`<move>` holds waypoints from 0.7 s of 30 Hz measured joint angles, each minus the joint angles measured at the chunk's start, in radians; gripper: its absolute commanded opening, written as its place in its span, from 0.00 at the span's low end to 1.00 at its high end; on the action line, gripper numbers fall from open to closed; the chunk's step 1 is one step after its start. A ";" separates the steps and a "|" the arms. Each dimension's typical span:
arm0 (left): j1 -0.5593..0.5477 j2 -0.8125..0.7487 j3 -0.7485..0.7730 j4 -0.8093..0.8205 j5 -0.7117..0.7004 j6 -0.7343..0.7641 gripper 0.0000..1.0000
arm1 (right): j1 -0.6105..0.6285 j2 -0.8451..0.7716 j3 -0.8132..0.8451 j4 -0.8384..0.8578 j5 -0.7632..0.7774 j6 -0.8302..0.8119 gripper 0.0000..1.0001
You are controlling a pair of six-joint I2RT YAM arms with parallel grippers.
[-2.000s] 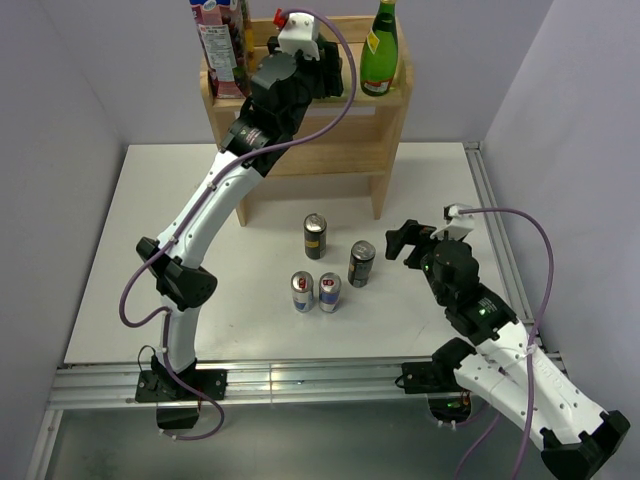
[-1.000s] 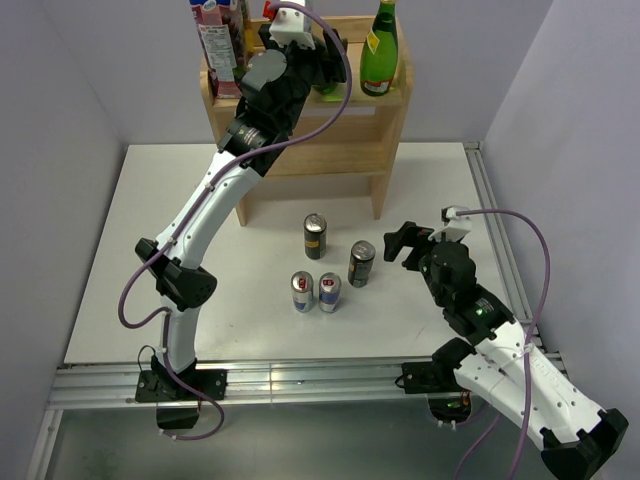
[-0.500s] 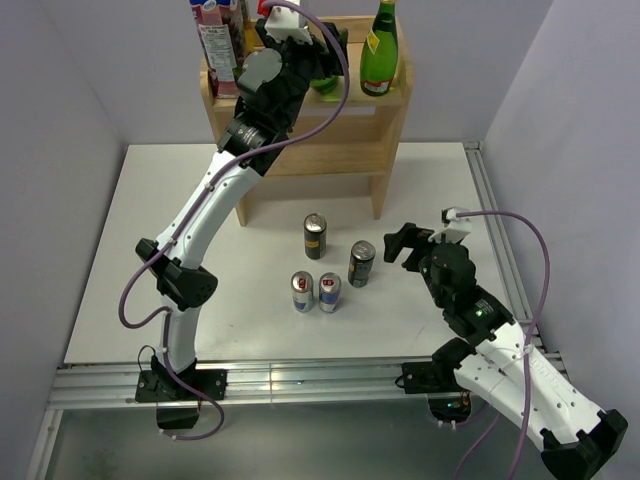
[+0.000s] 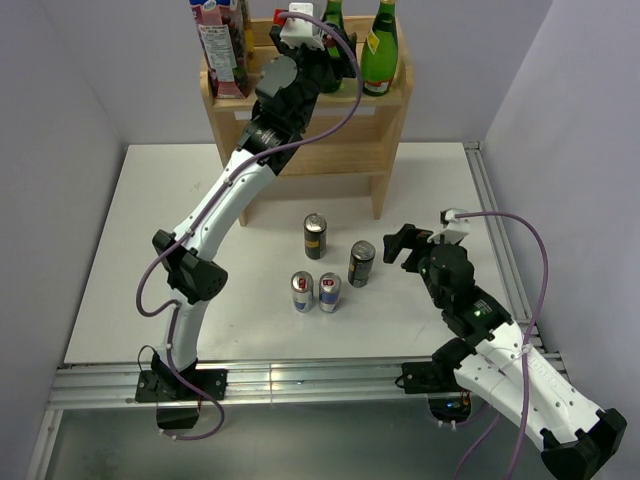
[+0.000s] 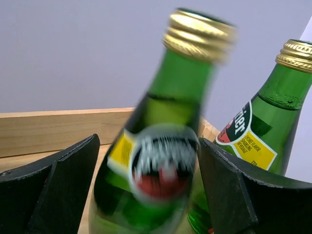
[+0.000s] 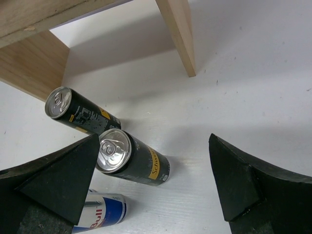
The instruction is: Place and organize the beverage onto the shelf
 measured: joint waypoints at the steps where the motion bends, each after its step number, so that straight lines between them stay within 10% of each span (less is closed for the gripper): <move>1: 0.000 0.003 0.000 0.009 0.000 0.000 0.88 | 0.000 0.000 -0.002 0.004 0.000 0.000 1.00; 21: 0.004 -0.016 -0.086 0.088 0.006 -0.002 0.89 | 0.000 0.013 -0.013 0.018 -0.001 0.000 1.00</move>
